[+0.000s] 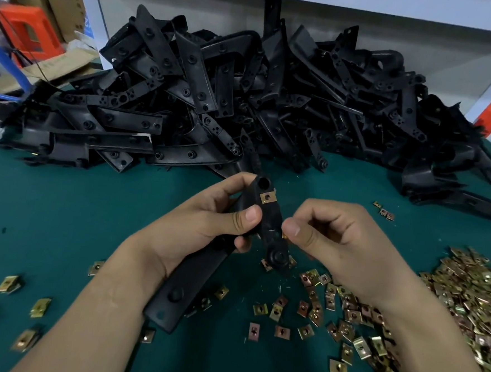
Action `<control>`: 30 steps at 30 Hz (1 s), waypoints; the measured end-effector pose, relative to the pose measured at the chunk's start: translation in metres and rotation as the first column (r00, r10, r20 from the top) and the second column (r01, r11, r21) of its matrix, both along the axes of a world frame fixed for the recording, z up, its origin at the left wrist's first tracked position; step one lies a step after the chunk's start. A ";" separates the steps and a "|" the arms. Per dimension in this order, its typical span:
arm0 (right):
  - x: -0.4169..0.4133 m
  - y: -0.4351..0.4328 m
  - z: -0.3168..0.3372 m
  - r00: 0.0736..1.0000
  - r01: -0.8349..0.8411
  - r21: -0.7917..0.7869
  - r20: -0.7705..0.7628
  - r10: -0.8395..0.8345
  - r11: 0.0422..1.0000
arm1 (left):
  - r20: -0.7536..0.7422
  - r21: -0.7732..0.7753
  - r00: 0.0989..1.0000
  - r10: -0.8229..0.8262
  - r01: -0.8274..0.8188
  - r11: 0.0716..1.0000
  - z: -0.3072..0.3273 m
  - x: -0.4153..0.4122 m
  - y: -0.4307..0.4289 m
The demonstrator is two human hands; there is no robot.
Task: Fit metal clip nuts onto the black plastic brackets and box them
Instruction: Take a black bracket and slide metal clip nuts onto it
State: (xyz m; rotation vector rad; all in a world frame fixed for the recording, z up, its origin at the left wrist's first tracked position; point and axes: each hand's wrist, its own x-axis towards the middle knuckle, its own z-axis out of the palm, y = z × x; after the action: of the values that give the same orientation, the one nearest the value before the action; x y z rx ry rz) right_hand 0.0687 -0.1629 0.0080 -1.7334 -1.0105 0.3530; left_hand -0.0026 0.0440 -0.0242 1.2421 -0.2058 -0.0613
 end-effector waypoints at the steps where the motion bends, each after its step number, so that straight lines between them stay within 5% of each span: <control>1: 0.000 -0.001 0.001 1.000 -0.010 -0.025 0.014 0.010 1.000 | -0.008 0.009 1.000 -0.020 0.020 1.000 0.000 0.000 0.000; 11: -0.004 -0.003 0.005 0.998 -0.055 -0.040 -0.019 0.054 0.998 | -0.029 0.006 0.999 -0.040 0.041 0.999 -0.001 0.001 -0.006; 16: -0.004 0.000 0.000 0.996 -0.041 -0.108 -0.078 0.032 0.993 | -0.026 0.154 0.999 -0.031 0.034 0.987 -0.001 0.001 -0.004; 19: -0.003 0.001 -0.002 0.975 0.016 -0.141 -0.219 -0.047 0.990 | -0.026 0.238 0.998 0.066 -0.058 0.969 -0.001 0.001 -0.006; 23: -0.002 0.003 -0.005 0.893 0.104 -0.051 -0.436 -0.115 0.993 | -0.031 0.138 0.970 0.239 -0.233 0.963 0.001 0.002 -0.005; 30: -0.015 0.018 -0.010 0.949 0.270 0.045 -0.184 -0.258 0.962 | 0.007 0.078 0.965 0.260 -0.260 0.962 0.000 0.001 0.000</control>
State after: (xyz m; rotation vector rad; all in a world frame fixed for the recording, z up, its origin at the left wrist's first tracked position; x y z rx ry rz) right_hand 0.0535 -0.1447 -0.0021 -1.7154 -0.6456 0.2895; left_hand -0.0012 0.0436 -0.0245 1.3383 -0.0357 0.1576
